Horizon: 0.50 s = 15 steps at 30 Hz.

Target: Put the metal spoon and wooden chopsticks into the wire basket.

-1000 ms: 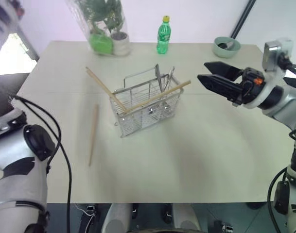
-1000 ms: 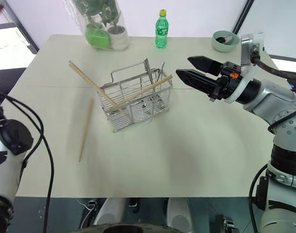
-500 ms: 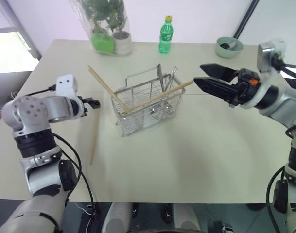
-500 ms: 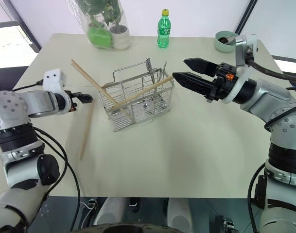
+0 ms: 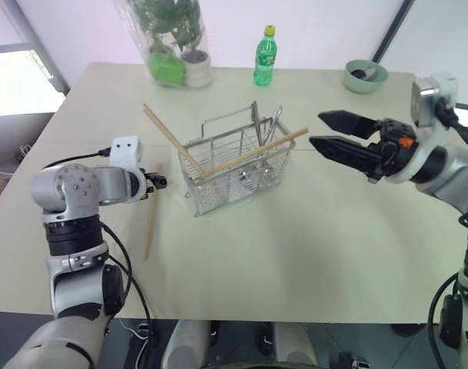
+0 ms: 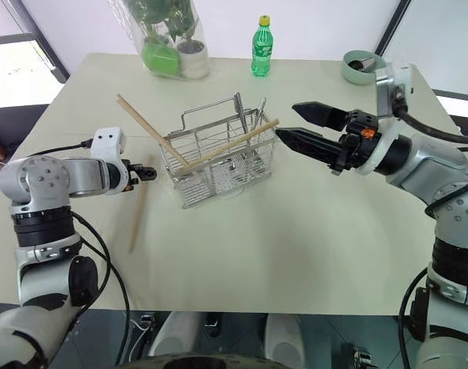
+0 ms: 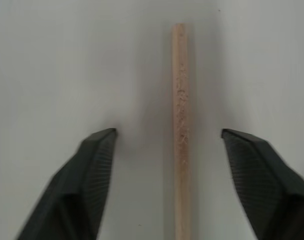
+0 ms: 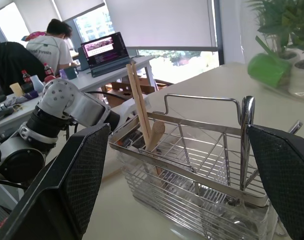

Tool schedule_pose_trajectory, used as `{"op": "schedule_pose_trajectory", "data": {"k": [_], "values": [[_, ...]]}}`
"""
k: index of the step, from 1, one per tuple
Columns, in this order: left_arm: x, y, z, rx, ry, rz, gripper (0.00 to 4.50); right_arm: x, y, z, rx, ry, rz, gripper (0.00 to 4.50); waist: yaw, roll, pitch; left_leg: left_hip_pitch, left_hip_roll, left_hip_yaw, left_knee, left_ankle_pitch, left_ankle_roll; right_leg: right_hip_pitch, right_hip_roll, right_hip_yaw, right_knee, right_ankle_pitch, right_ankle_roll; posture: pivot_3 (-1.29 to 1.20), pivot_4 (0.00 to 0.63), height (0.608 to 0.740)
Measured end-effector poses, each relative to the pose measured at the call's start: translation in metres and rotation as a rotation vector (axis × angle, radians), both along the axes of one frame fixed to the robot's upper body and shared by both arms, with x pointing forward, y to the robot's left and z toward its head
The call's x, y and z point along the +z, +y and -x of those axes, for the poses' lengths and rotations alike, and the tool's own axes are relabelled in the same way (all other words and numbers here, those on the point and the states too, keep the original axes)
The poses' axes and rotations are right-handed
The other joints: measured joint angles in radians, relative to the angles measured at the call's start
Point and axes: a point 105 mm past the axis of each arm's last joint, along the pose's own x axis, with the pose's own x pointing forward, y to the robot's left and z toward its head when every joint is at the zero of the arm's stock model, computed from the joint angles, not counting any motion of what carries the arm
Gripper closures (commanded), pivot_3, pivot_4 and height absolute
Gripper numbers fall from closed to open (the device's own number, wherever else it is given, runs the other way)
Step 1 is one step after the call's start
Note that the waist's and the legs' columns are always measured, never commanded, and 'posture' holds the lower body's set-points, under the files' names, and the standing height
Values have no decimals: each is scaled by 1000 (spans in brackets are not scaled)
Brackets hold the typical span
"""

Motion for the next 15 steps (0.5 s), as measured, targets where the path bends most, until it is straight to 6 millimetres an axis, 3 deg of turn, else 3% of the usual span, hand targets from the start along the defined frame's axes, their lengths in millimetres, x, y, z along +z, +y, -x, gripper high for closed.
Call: {"op": "schedule_pose_trajectory", "data": {"k": [3, 5, 11, 15], "values": [[-1, 0, -1, 9, 0, 8, 3862, 0, 0, 0, -4, 1, 1, 0, 0, 0, 0, 0, 0, 0, 0, 0, 0, 0, 0, 0, 0, 0, 0, 0, 150, 684], [-1, 0, -2, 18, -3, 16, 4346, 0, -1, 0, -5, 1, 2, 0, 0, 0, 0, 0, 0, 0, 0, 0, 0, 0, 0, 0, 0, 0, 0, 0, 150, 684], [1, 3, -4, 46, -9, 39, 4346, 2, -1, -1, -12, -1, 5, 0, -1, 0, 0, 0, 0, 0, 0, 0, 0, 0, 0, 0, 0, 0, 0, 0, 150, 684], [11, 21, -10, 157, -77, 72, 4346, 4, -1, -2, -20, -9, 3, 0, -2, 0, 0, 0, 0, 0, 0, 0, 0, 0, 0, 0, 0, 0, 0, 0, 150, 684]]}}
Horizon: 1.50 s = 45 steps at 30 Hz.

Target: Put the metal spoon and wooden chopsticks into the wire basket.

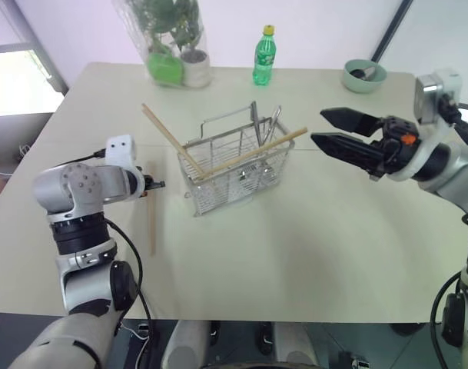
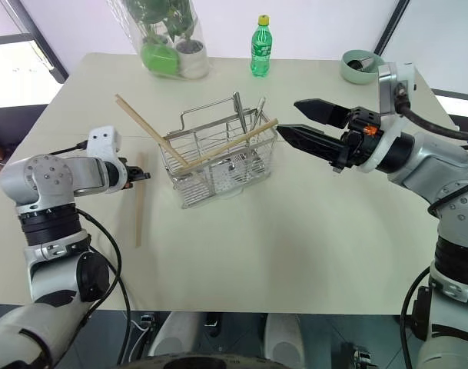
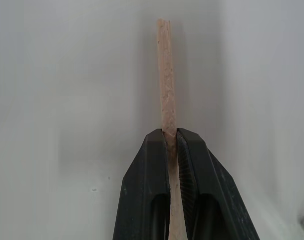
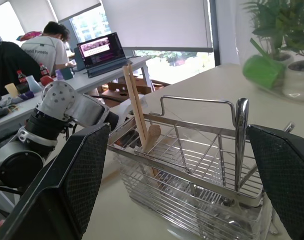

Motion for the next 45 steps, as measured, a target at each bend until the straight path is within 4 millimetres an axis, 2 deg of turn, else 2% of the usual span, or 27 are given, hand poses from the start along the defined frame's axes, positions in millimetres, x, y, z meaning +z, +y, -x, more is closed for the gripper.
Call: {"op": "schedule_pose_trajectory", "data": {"k": [2, 3, 5, 8, 10, 12, 15, 17, 19, 21, 23, 28, 31, 34, 37, 41, 45], "values": [[19, 12, -9, 68, -117, 0, 4346, 0, 0, 0, -3, 1, -1, 0, 0, 0, 0, 0, 0, 0, 0, 0, 0, 0, 0, 0, 0, 0, 0, 0, 150, 684], [36, 21, -15, 110, -212, -14, 4346, 0, 0, -1, -3, 1, -2, 0, 0, 0, 0, 0, 0, 0, 0, 0, 0, 0, 0, 0, 0, 0, 0, 0, 150, 684], [76, 37, -22, 181, -422, -5, 4346, 2, 0, -1, -3, -2, -4, 0, 1, 0, 0, -1, 0, 0, 0, 0, 0, 0, 0, 0, -1, 0, 0, 0, 150, 684], [159, 48, -19, 212, -831, 117, 4346, 5, 0, -2, -1, -4, -7, 0, 2, -1, 1, -2, 0, 0, 0, 0, 0, 0, -1, -1, -2, 0, 0, 0, 150, 684], [210, 42, -4, 166, -1064, 197, 4346, 6, 1, -2, 4, -4, -6, 0, 2, -1, 1, -2, 0, 0, 0, -1, 1, 1, -1, -1, -3, 1, 0, 0, 150, 684], [252, 33, 14, 80, -1243, 256, 4346, 6, 2, -3, 8, 1, -3, 0, 0, -1, 1, -1, 0, 0, 0, -1, 2, 1, -1, -1, -3, 2, 2, 0, 150, 684], [295, 9, 39, -79, -1403, 297, 4346, 7, 2, -3, 11, 5, -2, 0, 0, -1, 1, -1, 0, 0, 0, -1, 2, 1, 0, -1, -3, 2, 3, 0, 150, 684], [311, -21, 54, -237, -1460, 296, 4346, 7, 3, -4, 13, 6, -2, 0, 1, -1, 1, 0, 0, 0, 1, -1, 2, 2, 0, -1, -3, 2, 3, 0, 150, 684], [311, -54, 59, -382, -1455, 302, 4346, 7, 5, -5, 14, 9, -1, 0, 2, -1, 1, 0, -1, 0, 2, -1, 2, 3, 0, -1, -3, 2, 3, 0, 150, 684], [302, -87, 60, -511, -1408, 299, 4346, 6, 6, -6, 12, 14, -5, 0, 1, -1, 1, 0, -1, 0, 2, 0, 3, 4, 0, -1, -3, 2, 2, 0, 150, 684], [290, -104, 55, -566, -1356, 281, 4346, 6, 6, -6, 5, 16, -7, 0, -2, -1, 1, 0, 0, 0, 2, 1, 4, 3, 1, -1, -2, 2, 2, 0, 150, 684], [245, -126, 39, -638, -1208, 193, 4346, 4, 3, -7, -29, 23, -13, 0, -2, 0, 0, 0, 1, 0, 1, 1, 4, 2, 2, 0, 0, 2, 2, 0, 150, 684], [231, -129, 37, -660, -1160, 162, 4346, 3, 0, -7, -47, 30, -21, 0, -2, 0, 0, 0, 1, 0, 2, 1, 5, 2, 2, 0, -1, 0, 0, 0, 150, 684], [229, -131, 42, -673, -1168, 144, 4346, 3, 0, -6, -48, 30, -23, 0, 0, 0, 0, 0, 1, 0, 2, 1, 5, 2, 2, 0, -1, 0, -1, 0, 150, 684], [208, -136, 42, -696, -1118, 104, 4346, 1, 0, -6, -54, 34, -27, 0, 0, 0, 0, 0, 1, 0, 2, 1, 5, 3, 2, 0, -2, 0, -1, 0, 150, 684], [194, -137, 37, -688, -1078, 103, 3023, 1, 0, -6, -53, 38, -30, 0, 0, 0, 0, 0, 1, 0, 2, 1, 5, 2, 2, 0, -2, 0, -1, 0, 150, 684], [195, -137, 37, -672, -1100, 122, 979, 1, 0, -5, -43, 35, -31, 0, 0, 0, 0, 0, 1, 0, 2, 1, 5, 3, 2, 0, -2, 0, -1, 0, 150, 684]]}}
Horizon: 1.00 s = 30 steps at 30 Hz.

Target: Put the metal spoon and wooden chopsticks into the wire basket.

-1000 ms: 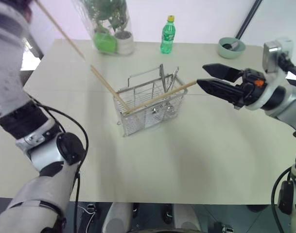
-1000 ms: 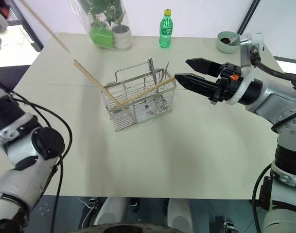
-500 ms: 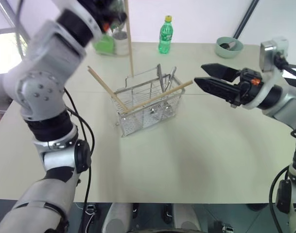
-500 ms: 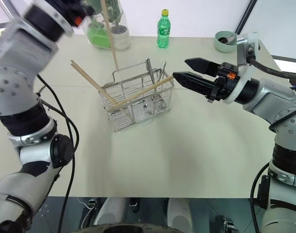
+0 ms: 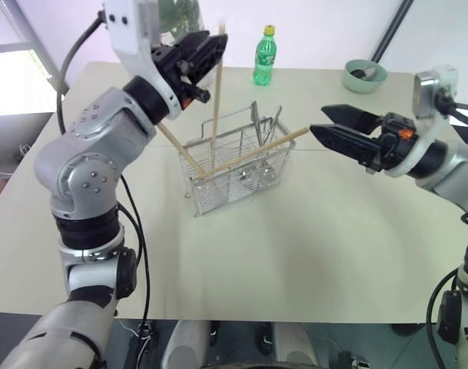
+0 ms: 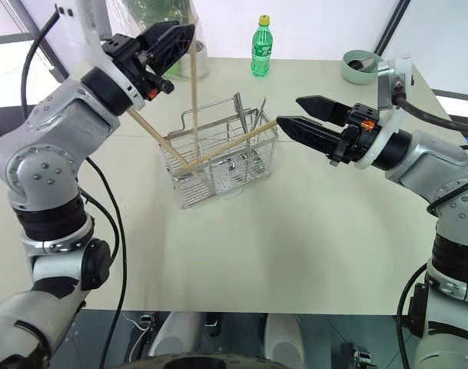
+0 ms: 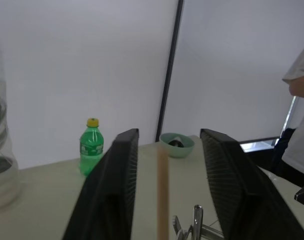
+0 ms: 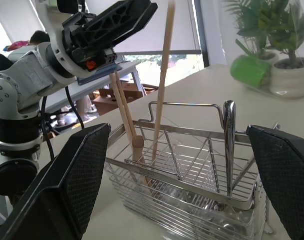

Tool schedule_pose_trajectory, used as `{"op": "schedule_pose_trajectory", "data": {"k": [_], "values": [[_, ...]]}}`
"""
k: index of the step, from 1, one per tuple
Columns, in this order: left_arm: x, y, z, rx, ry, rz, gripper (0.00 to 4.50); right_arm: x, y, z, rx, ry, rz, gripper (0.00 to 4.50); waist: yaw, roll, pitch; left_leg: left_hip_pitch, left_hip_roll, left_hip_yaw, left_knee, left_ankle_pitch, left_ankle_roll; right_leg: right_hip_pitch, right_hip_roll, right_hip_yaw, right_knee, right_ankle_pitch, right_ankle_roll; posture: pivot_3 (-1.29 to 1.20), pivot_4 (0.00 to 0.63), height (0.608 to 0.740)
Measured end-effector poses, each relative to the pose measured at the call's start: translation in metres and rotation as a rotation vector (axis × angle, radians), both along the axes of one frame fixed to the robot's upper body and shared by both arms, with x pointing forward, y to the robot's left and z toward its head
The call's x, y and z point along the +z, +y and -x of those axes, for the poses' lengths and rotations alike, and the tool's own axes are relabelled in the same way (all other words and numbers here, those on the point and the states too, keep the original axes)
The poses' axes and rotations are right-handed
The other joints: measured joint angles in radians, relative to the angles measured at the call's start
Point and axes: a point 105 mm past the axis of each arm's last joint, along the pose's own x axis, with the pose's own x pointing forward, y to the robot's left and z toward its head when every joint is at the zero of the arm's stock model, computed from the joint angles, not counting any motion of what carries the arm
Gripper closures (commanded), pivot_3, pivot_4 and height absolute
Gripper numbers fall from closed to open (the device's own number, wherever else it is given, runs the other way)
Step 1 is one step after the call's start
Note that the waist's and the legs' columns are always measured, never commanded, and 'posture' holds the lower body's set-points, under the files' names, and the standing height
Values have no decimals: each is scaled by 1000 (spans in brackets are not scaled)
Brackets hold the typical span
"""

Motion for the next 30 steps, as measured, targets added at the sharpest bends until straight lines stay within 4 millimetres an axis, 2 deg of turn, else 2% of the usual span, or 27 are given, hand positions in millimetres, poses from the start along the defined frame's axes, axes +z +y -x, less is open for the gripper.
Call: {"op": "schedule_pose_trajectory", "data": {"k": [2, 8, 11, 13, 15, 17, 20, 25, 27, 30], "values": [[0, -1, 0, -2, 6, 25, 46, 0, 0, 0, 5, -1, -1, 0, 0, 0, 0, 0, 0, 0, 0, 0, 0, 0, 0, 0, 0, 0, 0, 0, 150, 684], [10, 13, -1, 34, 0, 120, 46, 1, -1, 1, 14, -8, 4, 0, -1, 0, 0, 0, 0, 0, 0, 0, 0, 0, 0, 0, 0, 0, 0, 0, 150, 684], [31, 35, -3, 86, -43, 89, 46, 2, -5, 2, 12, -25, 36, 0, -1, 0, 0, 0, 0, 0, 0, 0, 0, -1, 1, 0, 0, 0, 0, 0, 150, 684], [53, 56, 0, 117, -86, 47, 46, 1, -11, 3, 7, -27, 69, 0, -1, 0, 0, 0, 0, 0, 0, 0, 0, -1, 2, -1, 0, 0, 0, 0, 150, 684], [73, 76, 7, 128, -124, 3, 46, -2, -19, 3, -7, -27, 104, 0, -3, 0, 0, 0, 0, 1, 0, 0, 1, -1, 2, -1, 0, 0, 0, 0, 150, 684], [82, 95, 18, 107, -144, -95, 46, -7, -31, 2, -23, -15, 145, 0, -3, 0, 0, 0, 0, 1, -1, -1, 1, -1, 2, -1, 0, 0, 0, 0, 150, 684], [66, 112, 35, 40, -102, -282, 46, -15, -46, 5, -33, 4, 210, 0, -6, 1, 0, 0, 0, 2, -2, -2, -1, -2, 1, 0, -1, -1, 0, 0, 150, 684], [5, 138, 55, -68, 120, -539, 46, -26, -58, 11, -9, 20, 271, 0, -11, 3, 1, 0, 1, 2, -5, -2, -3, -5, -2, 0, -8, 0, -2, 0, 150, 684], [-14, 151, 65, -81, 203, -592, 46, -27, -62, 13, -6, 19, 279, 0, -15, 5, 1, 1, 1, 2, -8, -3, -3, -4, -2, 0, -12, 1, -3, 0, 150, 684], [-32, 159, 74, -86, 261, -625, 46, -26, -63, 12, -7, 11, 287, 0, -19, 5, 1, 1, 1, 3, -16, -2, -3, -5, -2, 0, -16, 1, -3, 0, 150, 684]]}}
